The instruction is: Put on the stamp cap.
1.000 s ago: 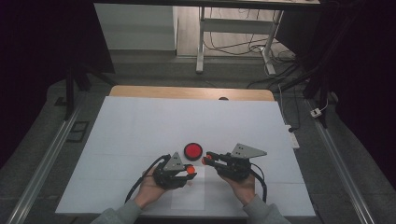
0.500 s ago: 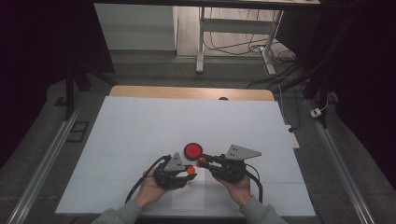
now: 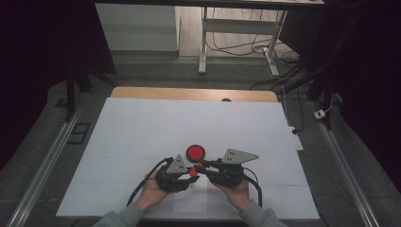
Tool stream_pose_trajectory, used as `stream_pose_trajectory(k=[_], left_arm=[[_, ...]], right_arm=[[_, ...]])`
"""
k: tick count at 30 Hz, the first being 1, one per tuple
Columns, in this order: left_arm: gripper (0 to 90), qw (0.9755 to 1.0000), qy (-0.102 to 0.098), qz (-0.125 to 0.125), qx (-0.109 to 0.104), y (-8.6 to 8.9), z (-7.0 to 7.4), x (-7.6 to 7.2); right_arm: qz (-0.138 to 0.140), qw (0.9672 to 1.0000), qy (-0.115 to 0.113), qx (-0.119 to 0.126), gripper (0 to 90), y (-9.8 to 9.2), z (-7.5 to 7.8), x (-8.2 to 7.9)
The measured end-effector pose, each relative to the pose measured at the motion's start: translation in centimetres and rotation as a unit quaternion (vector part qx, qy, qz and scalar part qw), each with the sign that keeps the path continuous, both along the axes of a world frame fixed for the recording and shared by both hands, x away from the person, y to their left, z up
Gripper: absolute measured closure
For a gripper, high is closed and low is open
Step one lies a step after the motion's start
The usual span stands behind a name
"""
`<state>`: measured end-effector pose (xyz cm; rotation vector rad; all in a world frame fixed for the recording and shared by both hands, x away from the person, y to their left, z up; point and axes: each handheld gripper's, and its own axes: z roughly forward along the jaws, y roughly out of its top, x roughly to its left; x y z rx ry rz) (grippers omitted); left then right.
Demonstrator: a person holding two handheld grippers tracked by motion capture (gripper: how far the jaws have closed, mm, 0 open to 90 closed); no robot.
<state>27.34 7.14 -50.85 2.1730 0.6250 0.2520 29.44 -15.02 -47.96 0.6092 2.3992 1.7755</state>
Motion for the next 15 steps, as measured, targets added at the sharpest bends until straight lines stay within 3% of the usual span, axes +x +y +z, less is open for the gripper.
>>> stream_pose_trajectory(k=[15], left_arm=[[64.4,1.0000,-0.005,0.001,-0.004,0.04,0.13,-0.13]], right_arm=[[0.007,1.0000,0.002,-0.005,72.2,0.44,-0.30,-0.11]])
